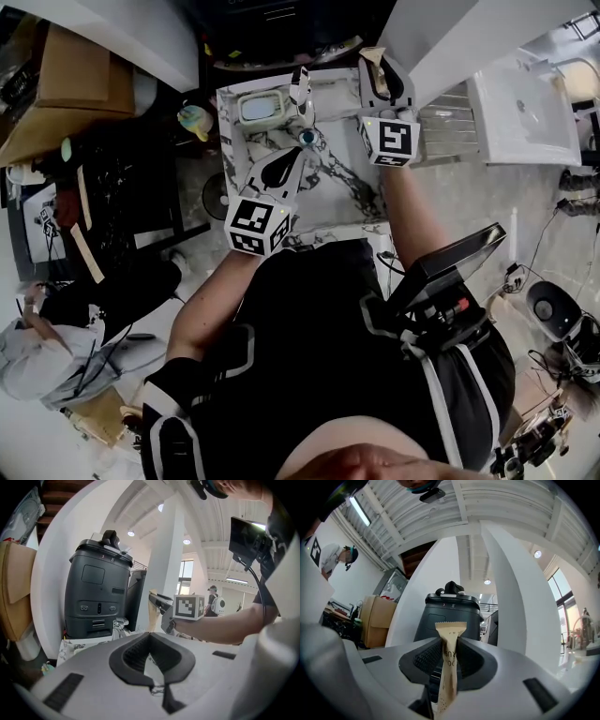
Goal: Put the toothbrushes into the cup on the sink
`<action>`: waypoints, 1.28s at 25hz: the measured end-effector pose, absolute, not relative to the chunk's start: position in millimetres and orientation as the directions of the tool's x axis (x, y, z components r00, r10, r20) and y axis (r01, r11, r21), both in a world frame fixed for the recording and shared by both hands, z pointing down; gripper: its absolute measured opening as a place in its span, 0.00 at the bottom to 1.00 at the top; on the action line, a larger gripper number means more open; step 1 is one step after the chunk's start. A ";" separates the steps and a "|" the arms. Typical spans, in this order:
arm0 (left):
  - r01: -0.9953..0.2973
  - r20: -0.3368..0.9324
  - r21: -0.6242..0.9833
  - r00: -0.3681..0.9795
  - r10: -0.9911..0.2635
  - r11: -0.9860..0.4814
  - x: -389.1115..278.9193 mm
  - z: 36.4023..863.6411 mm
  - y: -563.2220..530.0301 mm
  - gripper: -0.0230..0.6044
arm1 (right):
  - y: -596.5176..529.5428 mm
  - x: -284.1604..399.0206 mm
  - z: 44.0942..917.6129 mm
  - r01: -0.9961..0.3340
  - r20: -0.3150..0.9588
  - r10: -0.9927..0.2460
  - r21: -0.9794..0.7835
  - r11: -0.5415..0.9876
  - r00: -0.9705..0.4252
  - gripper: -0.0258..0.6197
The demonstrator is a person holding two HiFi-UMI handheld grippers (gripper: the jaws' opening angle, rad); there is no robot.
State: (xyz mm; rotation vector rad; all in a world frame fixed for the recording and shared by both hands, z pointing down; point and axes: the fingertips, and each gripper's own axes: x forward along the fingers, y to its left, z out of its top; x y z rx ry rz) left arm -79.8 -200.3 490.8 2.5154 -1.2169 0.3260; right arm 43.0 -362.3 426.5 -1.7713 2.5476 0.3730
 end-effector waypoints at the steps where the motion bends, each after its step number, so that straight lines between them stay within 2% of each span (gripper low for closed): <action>1: -0.786 0.338 0.191 0.615 -0.713 -0.588 -79.9 489.9 -200.7 0.05 | -362.8 43.5 426.4 -0.931 -0.156 -0.924 0.165 0.325 -0.350 0.21; 13: -0.767 0.336 0.206 0.638 -0.693 -0.607 -81.5 489.7 -200.4 0.05 | -370.2 47.3 441.4 -0.955 -0.182 -0.938 0.068 0.287 -0.295 0.20; 32: -0.756 0.357 0.223 0.650 -0.671 -0.615 -67.1 504.7 -201.9 0.05 | -360.7 62.4 498.2 -0.953 -0.048 -0.952 0.054 0.299 -0.302 0.20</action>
